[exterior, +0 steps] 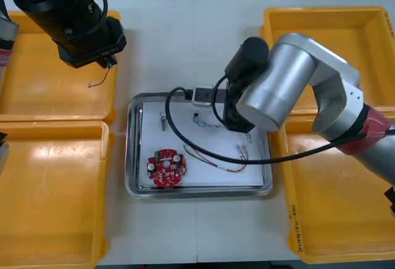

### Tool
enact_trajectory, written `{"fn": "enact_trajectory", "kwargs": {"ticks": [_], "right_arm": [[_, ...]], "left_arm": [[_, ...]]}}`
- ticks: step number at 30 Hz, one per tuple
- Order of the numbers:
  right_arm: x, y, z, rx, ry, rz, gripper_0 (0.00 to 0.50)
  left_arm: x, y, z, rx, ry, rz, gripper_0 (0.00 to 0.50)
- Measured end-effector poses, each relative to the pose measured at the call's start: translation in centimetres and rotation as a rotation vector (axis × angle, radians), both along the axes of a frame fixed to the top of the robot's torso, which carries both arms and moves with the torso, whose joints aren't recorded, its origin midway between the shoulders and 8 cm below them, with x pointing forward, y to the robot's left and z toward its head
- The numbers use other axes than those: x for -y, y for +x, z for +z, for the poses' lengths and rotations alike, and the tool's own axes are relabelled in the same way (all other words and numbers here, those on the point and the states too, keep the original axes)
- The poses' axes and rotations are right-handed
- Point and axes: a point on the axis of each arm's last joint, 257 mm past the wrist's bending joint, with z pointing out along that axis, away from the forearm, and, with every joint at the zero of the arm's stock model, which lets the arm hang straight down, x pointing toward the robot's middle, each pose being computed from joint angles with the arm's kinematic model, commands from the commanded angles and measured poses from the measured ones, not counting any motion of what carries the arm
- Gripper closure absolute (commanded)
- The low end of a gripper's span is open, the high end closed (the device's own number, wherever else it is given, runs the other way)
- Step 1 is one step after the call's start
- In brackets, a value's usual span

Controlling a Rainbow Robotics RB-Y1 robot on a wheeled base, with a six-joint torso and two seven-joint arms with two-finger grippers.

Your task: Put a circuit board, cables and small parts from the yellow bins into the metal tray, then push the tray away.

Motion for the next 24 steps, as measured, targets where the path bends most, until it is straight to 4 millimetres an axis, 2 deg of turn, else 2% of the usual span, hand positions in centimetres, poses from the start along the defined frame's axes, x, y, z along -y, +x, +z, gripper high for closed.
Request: {"fn": "enact_trajectory", "kwargs": {"ticks": [7,12,20,24], "right_arm": [[0.9,-1.3,4.3,-0.063,0.083,-0.020,0.030],[2.6,-2.3,6.9,-0.097,0.115,-0.054,0.032],[5.4,-3.7,10.0,-0.151,0.287,-0.282,0.032],[7.8,-4.6,10.8,-0.186,0.352,-0.363,0.032]], "left_arm": [[0.0,-0.1,0.0,-0.002,-0.002,-0.003,0.500],[0.2,-0.2,0.0,-0.006,-0.007,-0.008,0.500],[0.5,-0.4,0.0,-0.013,-0.018,-0.020,0.500],[0.8,-0.5,-0.2,-0.019,-0.020,-0.028,0.500]]}}
